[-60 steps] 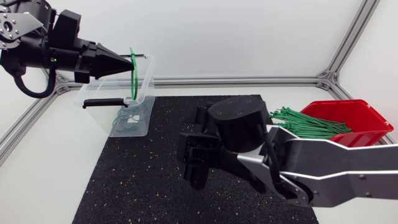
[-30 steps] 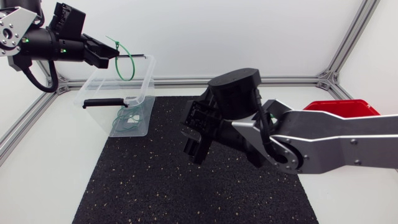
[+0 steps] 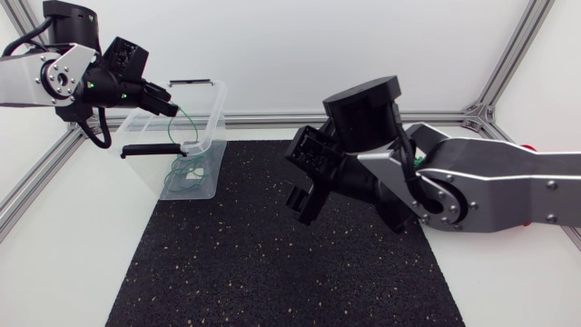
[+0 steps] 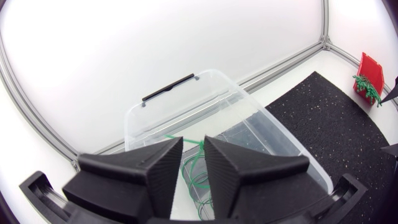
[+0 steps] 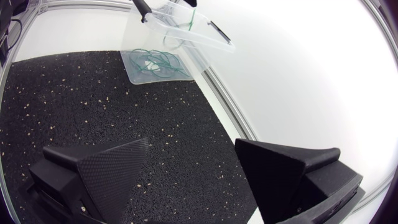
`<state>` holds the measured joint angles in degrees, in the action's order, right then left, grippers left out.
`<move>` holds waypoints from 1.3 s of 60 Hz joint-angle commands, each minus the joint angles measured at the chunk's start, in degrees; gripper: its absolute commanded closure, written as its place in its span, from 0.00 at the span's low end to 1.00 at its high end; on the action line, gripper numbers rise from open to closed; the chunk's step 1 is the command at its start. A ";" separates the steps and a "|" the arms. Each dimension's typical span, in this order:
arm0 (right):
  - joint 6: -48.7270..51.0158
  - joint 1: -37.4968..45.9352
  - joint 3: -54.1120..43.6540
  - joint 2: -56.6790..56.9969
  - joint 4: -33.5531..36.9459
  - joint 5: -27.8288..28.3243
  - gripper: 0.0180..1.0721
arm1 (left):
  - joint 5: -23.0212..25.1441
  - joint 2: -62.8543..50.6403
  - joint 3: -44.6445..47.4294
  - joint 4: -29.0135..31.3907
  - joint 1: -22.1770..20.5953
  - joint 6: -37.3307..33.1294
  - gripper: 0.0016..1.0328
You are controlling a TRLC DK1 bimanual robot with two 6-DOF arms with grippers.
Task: Take a green cable tie from the red box, thread the tail through the head to close it, then place it in the transparent bin on the left.
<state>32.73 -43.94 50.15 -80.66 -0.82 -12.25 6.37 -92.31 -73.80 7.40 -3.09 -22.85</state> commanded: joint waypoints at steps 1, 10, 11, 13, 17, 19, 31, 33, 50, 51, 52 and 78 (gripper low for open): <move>-1.27 0.44 1.00 2.53 1.26 -0.76 0.04 | -1.89 -0.94 1.99 -0.81 -0.60 0.97 0.29; -1.71 1.67 0.30 5.52 2.84 -1.02 0.04 | -2.68 -0.24 2.61 -0.37 -0.60 1.67 0.03; -1.79 1.84 0.21 5.87 2.93 -1.11 0.04 | -2.77 0.03 2.78 -0.37 -0.60 1.93 0.03; -1.88 2.28 -0.05 6.48 3.10 -1.20 0.04 | -2.86 0.47 3.05 -0.28 -0.51 2.90 0.03; -2.50 3.43 -0.67 7.71 3.72 -1.28 0.04 | -4.88 1.61 3.93 -0.28 -0.60 4.22 0.03; -2.50 4.04 -1.20 8.33 3.72 -1.28 0.04 | -4.88 2.49 4.81 -0.54 -0.60 4.39 0.03; -3.29 7.82 -3.83 13.43 4.77 -1.20 0.04 | -4.88 8.47 8.67 -0.81 -0.51 5.27 0.04; -3.46 8.44 -4.36 14.39 4.86 -1.20 0.04 | -4.88 9.52 9.38 -0.89 -0.60 5.36 0.04; -4.78 15.91 -9.90 23.45 4.86 2.49 0.04 | -6.11 21.82 19.75 -6.78 -0.33 5.89 0.04; -4.78 16.43 -10.07 23.89 4.86 2.93 0.04 | -6.11 22.53 20.45 -7.13 -0.33 5.89 0.04; -4.87 17.14 -10.42 24.41 4.86 3.29 0.04 | -6.02 22.88 20.80 -7.40 -0.33 5.89 0.04; -5.13 33.48 -18.51 37.51 4.51 11.20 0.04 | -6.11 36.94 34.25 -12.06 1.95 5.71 0.04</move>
<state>28.47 -12.47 33.71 -45.54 3.27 -2.17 0.73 -58.24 -42.17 -3.55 -1.87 -17.96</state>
